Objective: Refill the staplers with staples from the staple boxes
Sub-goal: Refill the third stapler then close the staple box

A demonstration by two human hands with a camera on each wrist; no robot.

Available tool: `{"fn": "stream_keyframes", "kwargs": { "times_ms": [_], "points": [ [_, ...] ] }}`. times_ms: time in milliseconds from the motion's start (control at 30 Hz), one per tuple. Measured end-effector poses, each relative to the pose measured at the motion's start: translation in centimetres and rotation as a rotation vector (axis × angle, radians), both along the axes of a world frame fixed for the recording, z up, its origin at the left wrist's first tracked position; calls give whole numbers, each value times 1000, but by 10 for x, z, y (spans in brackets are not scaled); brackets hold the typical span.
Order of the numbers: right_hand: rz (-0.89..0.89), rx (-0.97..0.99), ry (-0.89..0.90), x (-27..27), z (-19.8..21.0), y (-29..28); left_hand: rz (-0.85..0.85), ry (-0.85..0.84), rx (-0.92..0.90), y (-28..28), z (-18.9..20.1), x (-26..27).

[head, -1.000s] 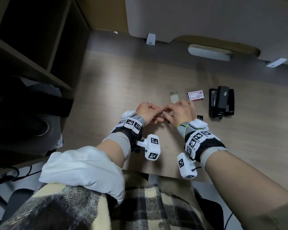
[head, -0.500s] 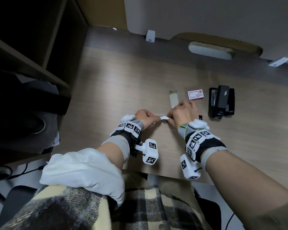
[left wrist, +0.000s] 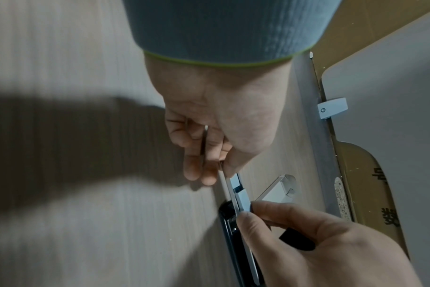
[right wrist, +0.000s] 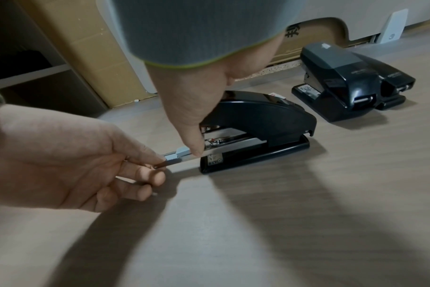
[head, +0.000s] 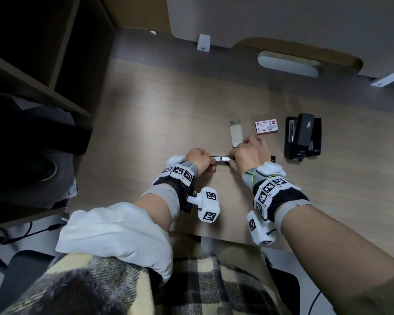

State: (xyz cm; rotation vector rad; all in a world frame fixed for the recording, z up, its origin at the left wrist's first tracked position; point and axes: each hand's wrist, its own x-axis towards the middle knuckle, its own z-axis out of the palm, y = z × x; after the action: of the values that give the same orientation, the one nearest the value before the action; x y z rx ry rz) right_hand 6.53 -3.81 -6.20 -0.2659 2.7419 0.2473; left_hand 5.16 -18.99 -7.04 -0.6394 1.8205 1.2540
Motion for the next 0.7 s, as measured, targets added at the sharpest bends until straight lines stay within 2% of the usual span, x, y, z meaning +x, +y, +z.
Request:
{"fn": "stream_keyframes", "kwargs": {
  "times_ms": [467, 700],
  "points": [
    [28, 85, -70, -5, -8, -7, -13, -2, 6, -2, -1, 0],
    [-74, -99, 5, 3, -5, 2, -44, -21, -5, -6, -10, -1]
  ]
}}
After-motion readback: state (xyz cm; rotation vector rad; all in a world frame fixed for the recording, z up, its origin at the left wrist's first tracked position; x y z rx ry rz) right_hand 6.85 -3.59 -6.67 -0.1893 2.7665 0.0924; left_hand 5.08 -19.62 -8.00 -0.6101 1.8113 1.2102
